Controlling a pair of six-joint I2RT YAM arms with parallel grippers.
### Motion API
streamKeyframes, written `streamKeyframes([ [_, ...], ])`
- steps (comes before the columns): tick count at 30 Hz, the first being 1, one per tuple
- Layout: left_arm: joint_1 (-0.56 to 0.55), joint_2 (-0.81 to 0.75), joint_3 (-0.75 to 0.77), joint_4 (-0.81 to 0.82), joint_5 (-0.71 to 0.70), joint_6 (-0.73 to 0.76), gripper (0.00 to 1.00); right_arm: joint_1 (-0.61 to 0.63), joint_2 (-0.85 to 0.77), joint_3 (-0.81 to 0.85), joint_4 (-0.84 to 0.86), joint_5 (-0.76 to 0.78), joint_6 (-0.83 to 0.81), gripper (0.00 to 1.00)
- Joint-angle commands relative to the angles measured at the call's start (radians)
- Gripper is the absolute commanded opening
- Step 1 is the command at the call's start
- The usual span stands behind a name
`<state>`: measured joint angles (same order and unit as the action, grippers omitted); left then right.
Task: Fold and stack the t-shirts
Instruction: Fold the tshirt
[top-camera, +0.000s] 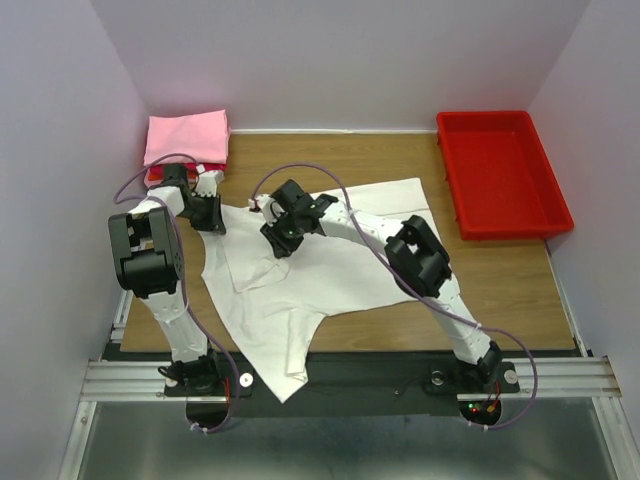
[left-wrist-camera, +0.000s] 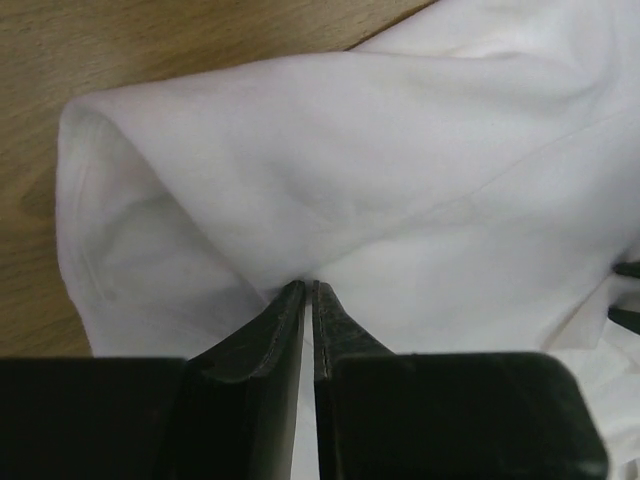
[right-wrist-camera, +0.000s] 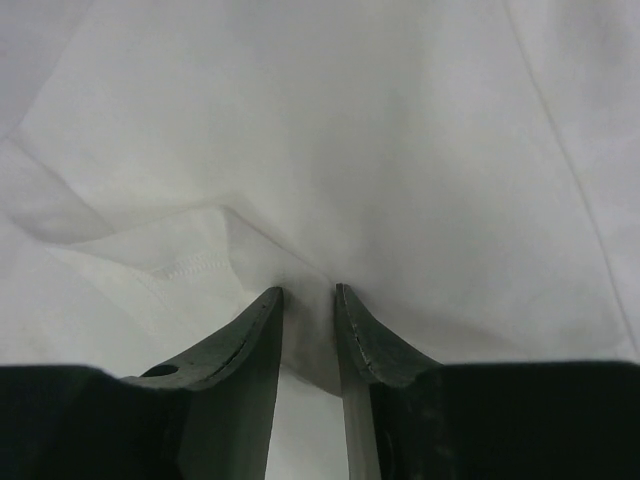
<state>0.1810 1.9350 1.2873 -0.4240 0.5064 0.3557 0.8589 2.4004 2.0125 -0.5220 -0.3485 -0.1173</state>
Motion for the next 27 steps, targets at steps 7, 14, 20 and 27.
streamKeyframes([
  [7,0.002,0.051,-0.003,0.011,-0.091,-0.018,0.17,0.006,-0.257,-0.224,-0.121,0.058,-0.142,0.33],
  [14,0.003,0.035,0.012,-0.001,-0.083,0.005,0.17,-0.004,-0.328,-0.319,-0.171,0.12,-0.199,0.33],
  [20,0.008,-0.095,0.015,-0.033,0.058,0.043,0.22,-0.052,-0.302,-0.146,-0.17,0.068,-0.119,0.37],
  [27,0.035,-0.182,0.052,-0.007,0.158,-0.007,0.41,-0.069,-0.158,0.095,-0.161,-0.058,-0.009,0.45],
])
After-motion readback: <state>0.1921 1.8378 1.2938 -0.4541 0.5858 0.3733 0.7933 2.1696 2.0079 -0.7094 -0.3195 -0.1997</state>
